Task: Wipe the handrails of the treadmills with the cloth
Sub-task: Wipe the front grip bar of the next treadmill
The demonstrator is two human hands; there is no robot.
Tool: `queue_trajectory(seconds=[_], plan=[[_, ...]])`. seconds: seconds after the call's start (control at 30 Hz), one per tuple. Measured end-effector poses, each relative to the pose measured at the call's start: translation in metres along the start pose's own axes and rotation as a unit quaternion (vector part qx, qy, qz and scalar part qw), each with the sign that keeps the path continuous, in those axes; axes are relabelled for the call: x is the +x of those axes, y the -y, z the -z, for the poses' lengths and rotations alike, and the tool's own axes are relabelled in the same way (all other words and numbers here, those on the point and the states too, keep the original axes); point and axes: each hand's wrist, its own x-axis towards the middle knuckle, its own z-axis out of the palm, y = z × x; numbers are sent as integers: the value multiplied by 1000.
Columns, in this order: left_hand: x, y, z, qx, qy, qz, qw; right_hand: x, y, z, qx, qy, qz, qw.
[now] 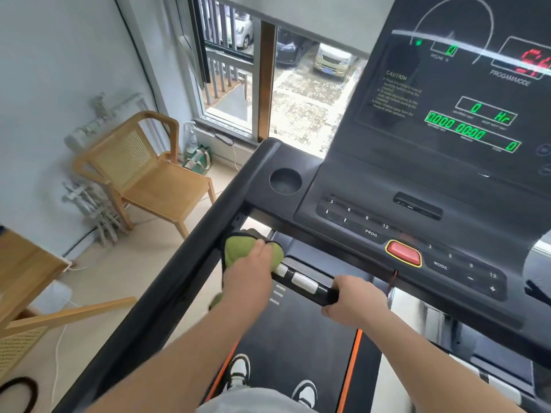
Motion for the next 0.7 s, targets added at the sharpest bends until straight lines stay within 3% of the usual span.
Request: queue_trajectory(seconds=[0.1,0.2,0.4,0.53,0.6,0.7], plan=[[-20,-49,-24,-35,52,-76,995,1,1,-1,-10,-8,-6,1000],[-26,-54,-33,-38,84,-170,981,1,2,1,-13,-1,-3,1000],[15,45,10,16,-19,-37,999,1,4,0,-2,2,-13,1000],[5,4,-3,-49,-26,16,998,0,2,0,10,-2,-22,1000],[-6,-28,-16,-65,0,-14,998,0,1,-1,14,-3,-32,999],[-21,-54,-24,-53,86,-136,986,-1,2,2,15,6,-44,999]])
